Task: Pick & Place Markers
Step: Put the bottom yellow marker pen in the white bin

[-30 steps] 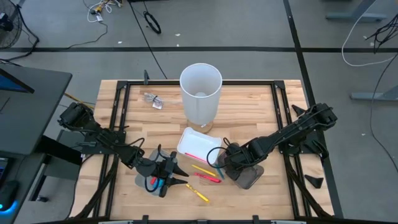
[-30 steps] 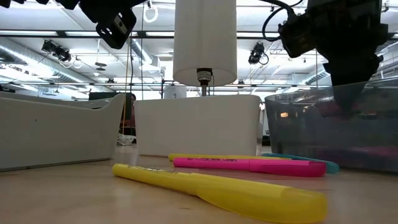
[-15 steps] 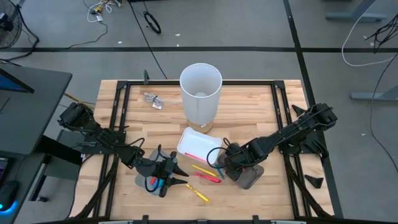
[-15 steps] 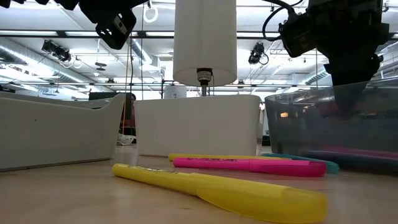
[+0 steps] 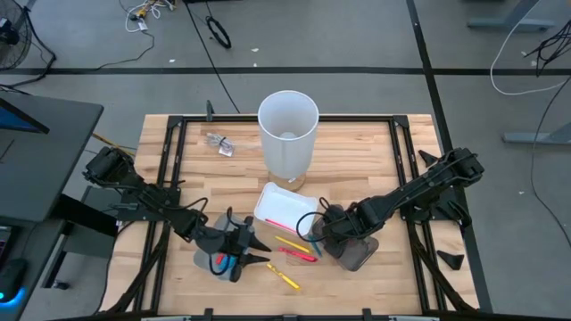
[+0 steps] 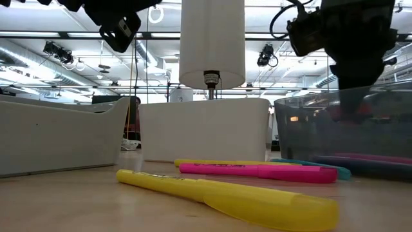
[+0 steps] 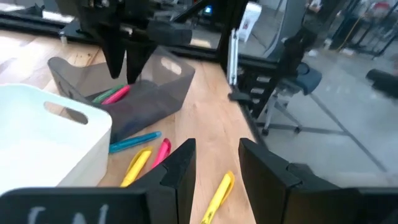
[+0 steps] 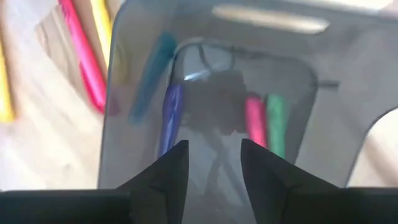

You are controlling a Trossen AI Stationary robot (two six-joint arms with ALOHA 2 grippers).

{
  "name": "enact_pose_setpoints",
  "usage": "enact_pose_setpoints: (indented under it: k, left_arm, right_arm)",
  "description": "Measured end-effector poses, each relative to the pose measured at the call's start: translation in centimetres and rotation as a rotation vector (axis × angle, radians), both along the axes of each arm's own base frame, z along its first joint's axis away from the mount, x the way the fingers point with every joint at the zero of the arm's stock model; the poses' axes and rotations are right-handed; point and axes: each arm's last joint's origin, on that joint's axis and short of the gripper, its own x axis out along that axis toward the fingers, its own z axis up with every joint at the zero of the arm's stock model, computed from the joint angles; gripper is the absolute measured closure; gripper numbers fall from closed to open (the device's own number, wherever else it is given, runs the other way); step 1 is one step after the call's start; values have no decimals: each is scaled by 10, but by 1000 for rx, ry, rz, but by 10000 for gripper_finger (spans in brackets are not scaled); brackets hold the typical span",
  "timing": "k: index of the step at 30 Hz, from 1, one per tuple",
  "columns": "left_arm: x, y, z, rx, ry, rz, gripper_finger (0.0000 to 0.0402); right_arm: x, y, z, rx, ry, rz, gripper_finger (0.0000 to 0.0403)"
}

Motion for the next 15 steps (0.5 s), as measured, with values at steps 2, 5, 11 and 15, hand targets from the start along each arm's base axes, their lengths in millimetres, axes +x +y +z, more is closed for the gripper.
enact_pose_setpoints:
  k: [2,5,11,15]
  left_arm:
    - [3,-2,3,33,36,-3,275]
    - [9,-5,12,121,150,18,275]
    - [15,-8,39,242,301,79,275]
    - [16,-8,52,269,350,69,275]
  right_arm:
    - [-1,-1,2,-39,-21,7,260]
    - [-4,-1,10,-111,-85,-5,262]
    - [-15,5,28,-251,-229,-24,262]
    - [-26,15,39,-306,-319,-27,262]
